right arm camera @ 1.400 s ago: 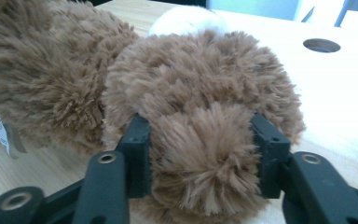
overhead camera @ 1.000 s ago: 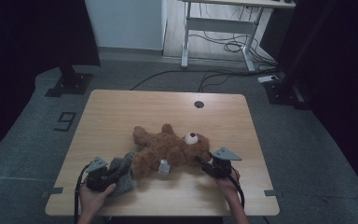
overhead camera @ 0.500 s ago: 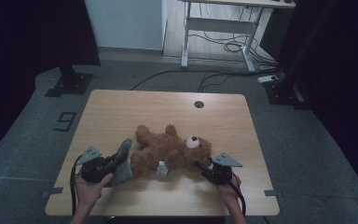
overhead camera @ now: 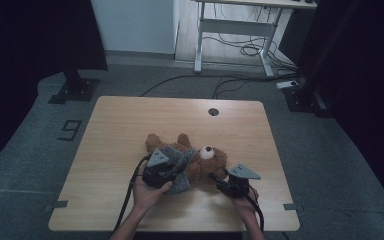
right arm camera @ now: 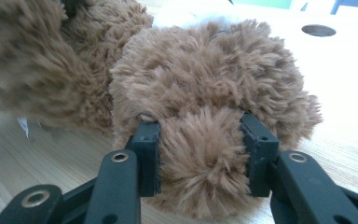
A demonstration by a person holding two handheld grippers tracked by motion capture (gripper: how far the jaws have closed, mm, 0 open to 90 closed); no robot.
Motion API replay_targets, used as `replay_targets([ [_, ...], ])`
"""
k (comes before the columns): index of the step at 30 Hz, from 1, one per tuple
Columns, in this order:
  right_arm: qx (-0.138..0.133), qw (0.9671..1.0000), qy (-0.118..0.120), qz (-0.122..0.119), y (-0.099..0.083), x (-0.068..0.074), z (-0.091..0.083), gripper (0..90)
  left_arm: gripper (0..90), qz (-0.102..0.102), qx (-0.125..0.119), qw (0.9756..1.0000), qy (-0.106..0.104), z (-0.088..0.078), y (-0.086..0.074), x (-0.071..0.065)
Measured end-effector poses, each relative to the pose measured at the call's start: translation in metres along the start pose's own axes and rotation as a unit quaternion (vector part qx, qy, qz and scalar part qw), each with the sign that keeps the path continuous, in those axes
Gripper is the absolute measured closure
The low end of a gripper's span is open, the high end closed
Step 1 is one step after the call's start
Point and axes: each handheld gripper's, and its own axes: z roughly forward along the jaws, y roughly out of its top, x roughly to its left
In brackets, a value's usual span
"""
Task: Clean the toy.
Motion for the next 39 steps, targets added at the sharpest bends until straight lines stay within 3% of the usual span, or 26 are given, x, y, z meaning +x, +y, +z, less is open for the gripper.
replay_targets([
  [2, 0.002, 1.0, 0.001, -0.001, -0.001, 0.0, 0.0, 58.1, 77.2, -0.009, -0.002, 1.0, -0.002, 0.005, -0.009, 0.006],
  [4, 0.001, 1.0, 0.003, -0.003, -0.001, 0.0, 0.0, 58.1, 77.7, -0.022, -0.012, 0.9996, -0.009, 0.0, -0.016, 0.012],
  [6, 0.002, 1.0, 0.005, -0.006, -0.001, 0.0, 0.0, 58.1, 77.9, -0.023, -0.016, 0.9996, -0.005, -0.008, -0.02, 0.015],
  [10, 0.001, 0.9999, 0.015, -0.004, -0.002, -0.003, -0.001, 58.0, 77.9, -0.017, -0.021, 0.9995, 0.015, -0.026, -0.028, 0.023],
  [15, 0.0, 0.9998, 0.021, 0.0, -0.003, -0.005, -0.001, 58.0, 77.7, -0.035, -0.021, 0.998, 0.049, -0.048, -0.041, 0.049],
  [18, -0.002, 0.9997, 0.023, 0.002, -0.003, -0.005, -0.001, 57.8, 77.5, -0.037, -0.013, 0.9953, 0.088, -0.059, -0.05, 0.064],
  [22, -0.004, 0.9997, 0.025, 0.004, -0.004, -0.006, -0.001, 57.6, 76.9, -0.07, -0.006, 0.9928, 0.096, -0.067, -0.063, 0.084],
  [27, -0.006, 0.9996, 0.025, 0.011, -0.004, -0.007, 0.0, 57.6, 76.9, -0.081, -0.033, 0.9923, 0.087, -0.08, -0.058, 0.085],
  [34, -0.01, 0.9996, 0.025, 0.013, -0.005, -0.007, 0.0, 57.3, 77.7, -0.081, -0.05, 0.992, 0.083, -0.087, -0.056, 0.083],
  [37, -0.01, 0.9996, 0.024, 0.015, -0.005, -0.007, 0.0, 57.3, 77.9, -0.073, -0.065, 0.9928, 0.069, -0.091, -0.049, 0.073],
  [39, -0.011, 0.9996, 0.023, 0.015, -0.005, -0.007, 0.0, 57.3, 78.0, -0.053, -0.073, 0.9944, 0.056, -0.089, -0.04, 0.057],
])
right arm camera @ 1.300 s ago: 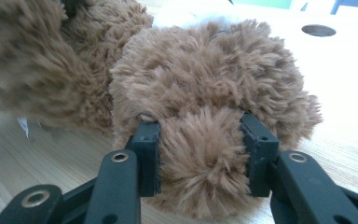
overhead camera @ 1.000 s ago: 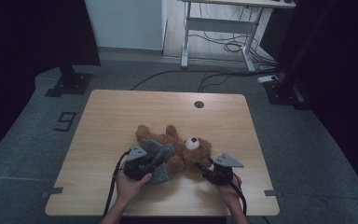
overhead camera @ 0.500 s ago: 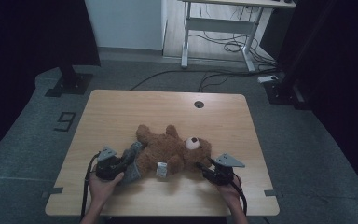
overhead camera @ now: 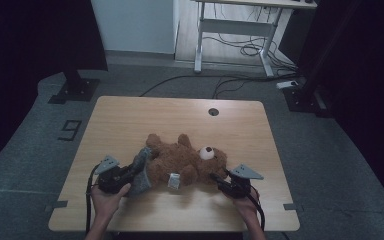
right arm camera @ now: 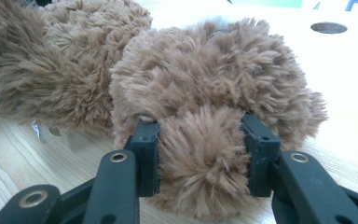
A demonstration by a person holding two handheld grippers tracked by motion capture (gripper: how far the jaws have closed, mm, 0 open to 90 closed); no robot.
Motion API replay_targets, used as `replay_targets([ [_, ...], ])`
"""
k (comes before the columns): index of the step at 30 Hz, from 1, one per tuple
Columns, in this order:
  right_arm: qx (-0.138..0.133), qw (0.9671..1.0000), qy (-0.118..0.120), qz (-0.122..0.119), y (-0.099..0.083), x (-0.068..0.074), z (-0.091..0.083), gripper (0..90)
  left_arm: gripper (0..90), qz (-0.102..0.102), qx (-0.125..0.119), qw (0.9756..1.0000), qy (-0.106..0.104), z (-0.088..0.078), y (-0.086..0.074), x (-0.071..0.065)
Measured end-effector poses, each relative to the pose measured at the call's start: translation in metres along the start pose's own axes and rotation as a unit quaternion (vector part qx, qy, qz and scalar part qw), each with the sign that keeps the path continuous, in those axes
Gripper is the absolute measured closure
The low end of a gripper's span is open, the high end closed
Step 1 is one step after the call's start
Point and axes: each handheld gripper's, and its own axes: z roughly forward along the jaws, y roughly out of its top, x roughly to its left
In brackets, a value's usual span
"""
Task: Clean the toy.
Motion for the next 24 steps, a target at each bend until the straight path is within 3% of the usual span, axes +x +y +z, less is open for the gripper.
replay_targets([
  [6, 0.002, 1.0, 0.0, 0.001, 0.0, 0.0, 0.0, 57.1, 78.0, 0.039, -0.007, 0.9984, -0.04, 0.022, 0.017, -0.041],
  [10, 0.002, 1.0, -0.001, 0.001, 0.0, 0.0, 0.0, 56.9, 77.9, 0.06, 0.03, 0.9966, -0.049, 0.058, 0.02, -0.062],
  [12, 0.001, 1.0, -0.001, 0.001, 0.0, 0.0, 0.0, 56.9, 78.0, 0.074, 0.051, 0.9952, -0.038, 0.074, 0.017, -0.067],
  [16, 0.002, 1.0, 0.002, 0.002, 0.0, -0.001, 0.0, 56.9, 78.0, 0.071, 0.052, 0.9954, -0.036, 0.084, 0.009, -0.067],
  [24, 0.002, 1.0, 0.003, -0.001, -0.001, 0.0, 0.0, 56.6, 78.1, 0.054, 0.047, 0.9966, -0.04, 0.07, 0.002, -0.049],
])
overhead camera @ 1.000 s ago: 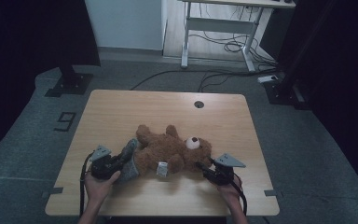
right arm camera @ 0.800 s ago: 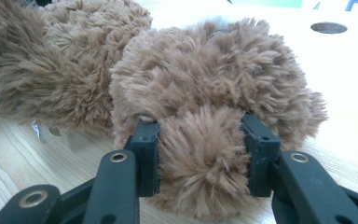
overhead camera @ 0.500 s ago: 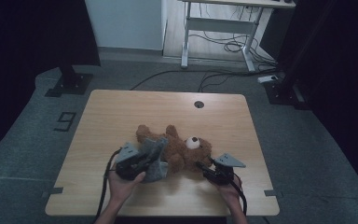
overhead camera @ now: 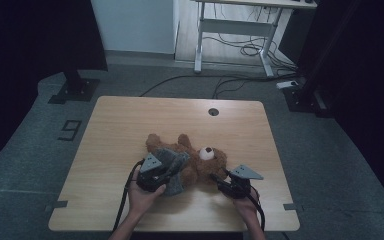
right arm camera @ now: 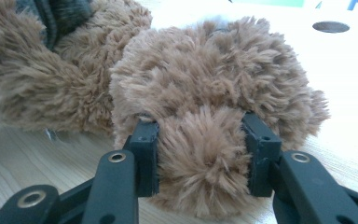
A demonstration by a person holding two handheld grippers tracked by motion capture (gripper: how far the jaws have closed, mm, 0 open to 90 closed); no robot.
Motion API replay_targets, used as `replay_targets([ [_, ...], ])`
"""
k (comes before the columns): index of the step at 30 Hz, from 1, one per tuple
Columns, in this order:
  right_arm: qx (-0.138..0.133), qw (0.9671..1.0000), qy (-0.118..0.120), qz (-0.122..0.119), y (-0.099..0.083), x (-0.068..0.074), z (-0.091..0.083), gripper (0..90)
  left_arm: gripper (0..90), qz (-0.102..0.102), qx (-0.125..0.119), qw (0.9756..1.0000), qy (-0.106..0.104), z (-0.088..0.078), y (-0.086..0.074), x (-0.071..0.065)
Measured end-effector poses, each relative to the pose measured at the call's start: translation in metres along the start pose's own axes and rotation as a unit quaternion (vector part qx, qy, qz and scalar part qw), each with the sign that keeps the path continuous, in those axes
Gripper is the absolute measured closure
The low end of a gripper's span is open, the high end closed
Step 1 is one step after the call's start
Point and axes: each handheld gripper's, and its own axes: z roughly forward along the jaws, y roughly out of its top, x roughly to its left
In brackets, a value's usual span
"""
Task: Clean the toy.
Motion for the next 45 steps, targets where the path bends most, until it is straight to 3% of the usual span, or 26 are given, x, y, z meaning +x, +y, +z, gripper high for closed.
replay_targets([
  [3, 0.0, 1.0, 0.002, 0.002, 0.0, -0.001, 0.0, 56.6, 78.1, 0.002, -0.003, 0.9999, 0.015, -0.01, -0.004, 0.007],
  [7, -0.001, 1.0, 0.004, 0.004, 0.0, -0.001, 0.0, 56.7, 78.2, -0.011, -0.007, 0.9989, 0.045, -0.026, -0.014, 0.025],
  [10, -0.001, 1.0, 0.004, 0.002, 0.0, -0.001, 0.0, 56.7, 78.5, -0.013, 0.007, 0.9965, 0.082, -0.033, -0.027, 0.04],
  [15, -0.002, 1.0, 0.003, 0.003, 0.0, -0.001, 0.001, 56.8, 78.7, -0.041, 0.018, 0.9929, 0.11, -0.043, -0.041, 0.062],
  [18, -0.002, 1.0, 0.004, 0.005, -0.001, -0.001, 0.0, 56.7, 78.6, -0.051, 0.015, 0.9915, 0.119, -0.049, -0.043, 0.067],
  [23, -0.004, 0.9999, 0.004, 0.011, -0.001, -0.002, 0.0, 56.8, 78.6, -0.03, -0.018, 0.9937, 0.107, -0.058, -0.027, 0.047],
  [27, -0.003, 1.0, 0.001, 0.009, 0.0, -0.001, 0.0, 56.9, 78.5, -0.01, -0.061, 0.9961, 0.063, -0.06, 0.002, 0.02],
  [30, -0.003, 1.0, -0.001, 0.009, 0.0, -0.001, 0.0, 57.0, 78.4, 0.013, -0.062, 0.9972, 0.039, -0.049, 0.026, 0.002],
  [33, -0.001, 1.0, -0.003, 0.008, 0.0, 0.0, 0.0, 56.9, 78.3, 0.037, -0.05, 0.9979, 0.014, -0.024, 0.054, -0.016],
  [37, -0.001, 1.0, -0.003, 0.009, 0.0, 0.0, 0.0, 56.9, 78.3, 0.044, -0.016, 0.9986, -0.024, 0.02, 0.075, -0.037],
  [39, 0.0, 1.0, -0.001, 0.008, 0.0, -0.001, 0.0, 56.9, 78.2, 0.045, 0.005, 0.9983, -0.037, 0.038, 0.075, -0.046],
  [42, -0.001, 1.0, -0.001, 0.01, 0.0, -0.001, 0.0, 57.0, 78.2, 0.056, 0.049, 0.996, -0.051, 0.065, 0.059, -0.059],
  [45, 0.0, 0.9999, -0.001, 0.011, 0.0, -0.001, 0.0, 57.1, 78.1, 0.058, 0.067, 0.9945, -0.055, 0.077, 0.042, -0.063],
])
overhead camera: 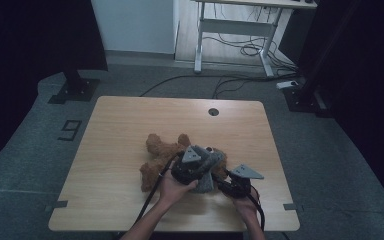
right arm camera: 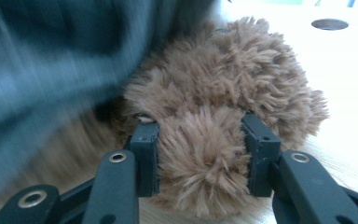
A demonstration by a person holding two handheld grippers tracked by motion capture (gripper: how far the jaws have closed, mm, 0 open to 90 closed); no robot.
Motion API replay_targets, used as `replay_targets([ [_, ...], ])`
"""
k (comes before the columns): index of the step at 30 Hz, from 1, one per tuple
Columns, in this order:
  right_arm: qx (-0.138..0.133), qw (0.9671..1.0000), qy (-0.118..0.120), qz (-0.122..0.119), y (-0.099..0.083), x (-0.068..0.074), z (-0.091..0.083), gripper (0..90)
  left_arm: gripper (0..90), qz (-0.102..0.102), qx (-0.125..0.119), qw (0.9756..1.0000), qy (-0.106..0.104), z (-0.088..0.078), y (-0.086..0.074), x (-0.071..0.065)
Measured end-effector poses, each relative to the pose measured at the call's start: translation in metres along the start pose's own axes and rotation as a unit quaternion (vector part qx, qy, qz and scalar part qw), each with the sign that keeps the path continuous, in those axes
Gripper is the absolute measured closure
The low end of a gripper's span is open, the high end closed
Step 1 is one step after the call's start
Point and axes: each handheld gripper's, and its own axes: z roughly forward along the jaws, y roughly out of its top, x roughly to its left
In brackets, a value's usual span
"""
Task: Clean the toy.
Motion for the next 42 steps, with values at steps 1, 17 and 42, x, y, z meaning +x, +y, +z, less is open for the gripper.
replay_targets([
  [1, 0.001, 1.0, 0.0, 0.0, 0.0, 0.0, 0.0, 57.2, 78.1, -0.005, -0.004, 1.0, -0.004, 0.001, -0.005, 0.001],
  [17, 0.004, 0.9999, 0.013, -0.003, -0.001, -0.003, 0.0, 57.3, 78.3, -0.014, 0.023, 0.9996, 0.007, -0.018, -0.055, 0.009],
  [42, -0.004, 0.9994, 0.033, -0.009, -0.004, -0.01, -0.001, 57.3, 77.8, -0.045, -0.062, 0.995, 0.065, -0.105, -0.048, 0.042],
])
